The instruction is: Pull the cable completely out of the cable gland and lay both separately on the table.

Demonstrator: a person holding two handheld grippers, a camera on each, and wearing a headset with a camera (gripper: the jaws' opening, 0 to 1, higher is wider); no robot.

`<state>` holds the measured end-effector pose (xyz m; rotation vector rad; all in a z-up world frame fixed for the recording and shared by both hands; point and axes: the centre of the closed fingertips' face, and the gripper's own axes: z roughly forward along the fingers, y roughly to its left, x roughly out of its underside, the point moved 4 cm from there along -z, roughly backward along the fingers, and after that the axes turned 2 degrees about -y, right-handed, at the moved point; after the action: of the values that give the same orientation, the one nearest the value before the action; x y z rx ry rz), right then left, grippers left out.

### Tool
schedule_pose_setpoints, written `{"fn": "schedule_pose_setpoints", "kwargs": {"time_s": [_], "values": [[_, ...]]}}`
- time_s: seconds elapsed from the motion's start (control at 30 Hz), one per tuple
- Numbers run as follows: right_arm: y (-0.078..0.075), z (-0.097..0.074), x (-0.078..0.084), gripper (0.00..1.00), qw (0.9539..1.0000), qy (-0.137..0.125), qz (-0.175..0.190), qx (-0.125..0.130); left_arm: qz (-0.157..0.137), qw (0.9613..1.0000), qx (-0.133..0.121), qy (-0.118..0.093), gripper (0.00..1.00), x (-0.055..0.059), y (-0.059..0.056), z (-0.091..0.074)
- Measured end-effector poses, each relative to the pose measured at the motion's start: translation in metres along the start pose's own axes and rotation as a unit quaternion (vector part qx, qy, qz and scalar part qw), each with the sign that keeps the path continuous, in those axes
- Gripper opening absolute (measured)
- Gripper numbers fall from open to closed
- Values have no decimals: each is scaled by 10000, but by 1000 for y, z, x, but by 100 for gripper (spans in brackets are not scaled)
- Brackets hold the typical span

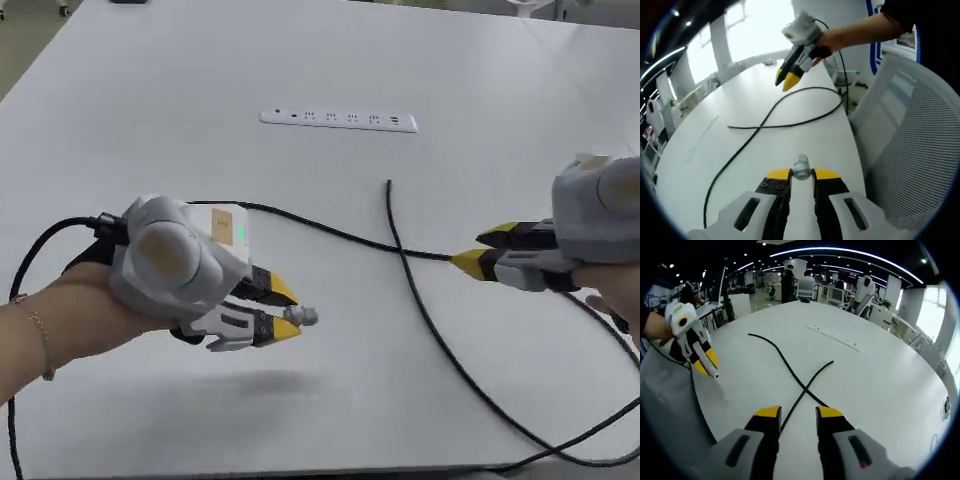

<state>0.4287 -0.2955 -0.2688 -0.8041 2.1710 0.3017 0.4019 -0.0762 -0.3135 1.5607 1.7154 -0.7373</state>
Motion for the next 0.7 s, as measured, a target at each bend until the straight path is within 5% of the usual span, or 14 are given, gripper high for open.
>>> {"fn": "schedule_pose_setpoints", "kwargs": {"time_s": [0.1,0.27,0.53,0.67,0.7], "values": [[21,-20,14,29,9999,2,15,-110,-149,9996,197,-103,18,9,3,13],[41,-36,29,30,9999,129,-28,-102,-214,9991,273,238,18,35,9,27],[65,-42,31,30,9987,173,-272,-393,154,9972,540,488,18,49,3,31],[75,-38,33,32,9976,239,-117,-639,56,9964,467,704,18,60,5,28],[77,-39,33,32,9974,248,-95,-670,-55,9966,272,770,18,61,9,24]]}}
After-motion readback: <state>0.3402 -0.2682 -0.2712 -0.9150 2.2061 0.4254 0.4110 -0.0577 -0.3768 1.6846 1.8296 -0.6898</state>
